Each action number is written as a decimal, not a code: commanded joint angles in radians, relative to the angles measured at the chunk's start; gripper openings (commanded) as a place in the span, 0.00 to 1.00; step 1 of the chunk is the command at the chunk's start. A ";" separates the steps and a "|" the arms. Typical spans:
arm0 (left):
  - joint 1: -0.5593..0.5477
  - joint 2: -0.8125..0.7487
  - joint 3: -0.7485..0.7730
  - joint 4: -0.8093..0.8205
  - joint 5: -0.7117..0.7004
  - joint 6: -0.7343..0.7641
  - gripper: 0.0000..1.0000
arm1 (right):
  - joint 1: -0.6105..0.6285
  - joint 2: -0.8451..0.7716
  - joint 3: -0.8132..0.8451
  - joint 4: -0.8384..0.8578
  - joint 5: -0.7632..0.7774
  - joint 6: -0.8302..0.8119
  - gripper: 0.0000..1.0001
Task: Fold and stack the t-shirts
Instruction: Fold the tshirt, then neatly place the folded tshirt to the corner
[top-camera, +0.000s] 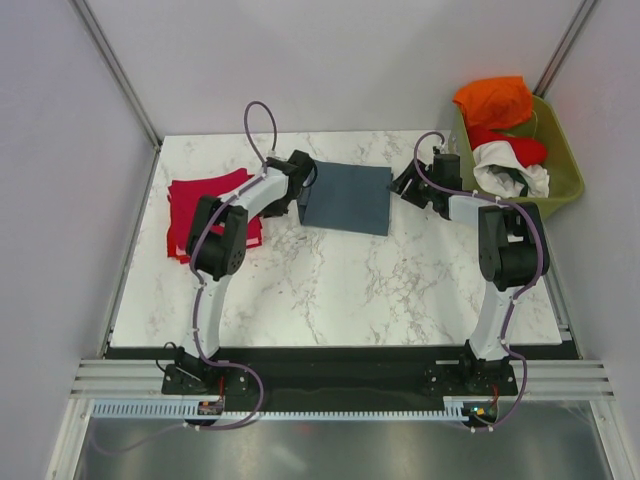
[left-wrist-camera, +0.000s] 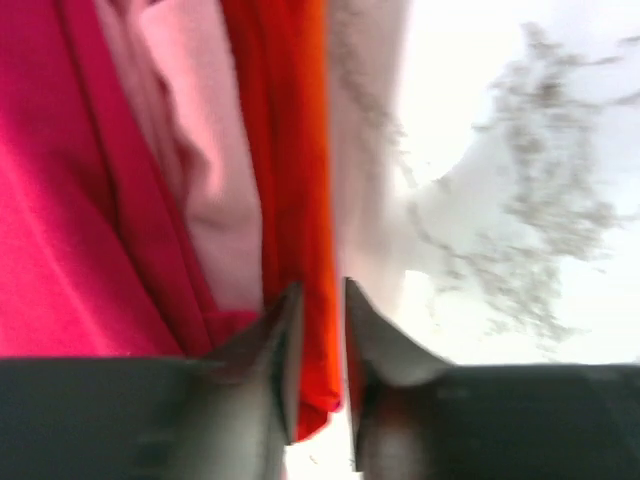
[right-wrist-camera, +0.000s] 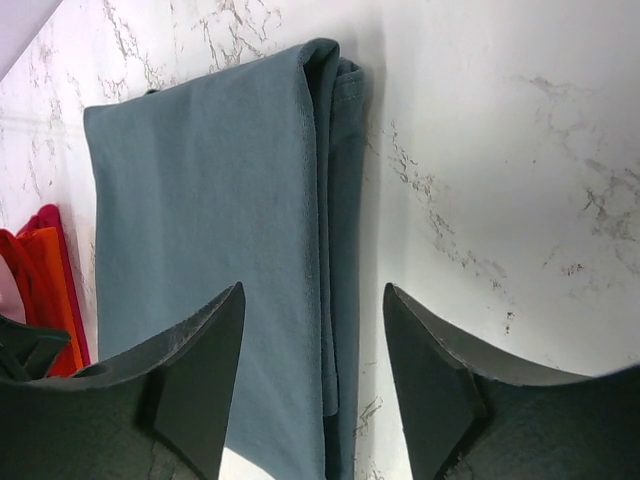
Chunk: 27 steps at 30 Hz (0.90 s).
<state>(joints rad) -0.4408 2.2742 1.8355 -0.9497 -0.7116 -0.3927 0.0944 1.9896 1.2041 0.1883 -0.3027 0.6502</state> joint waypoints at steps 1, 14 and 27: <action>-0.019 -0.100 -0.031 0.073 0.125 -0.060 0.34 | 0.001 -0.022 -0.005 0.042 -0.013 -0.015 0.67; 0.010 -0.267 -0.110 0.440 0.563 -0.058 0.89 | 0.068 0.009 0.092 -0.050 0.157 -0.021 0.70; 0.079 0.060 0.158 0.534 0.758 -0.126 0.84 | 0.070 0.196 0.274 -0.067 0.194 0.051 0.69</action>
<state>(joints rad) -0.3782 2.2940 1.9118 -0.4606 -0.0238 -0.4679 0.1677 2.1487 1.4097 0.1341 -0.1360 0.6807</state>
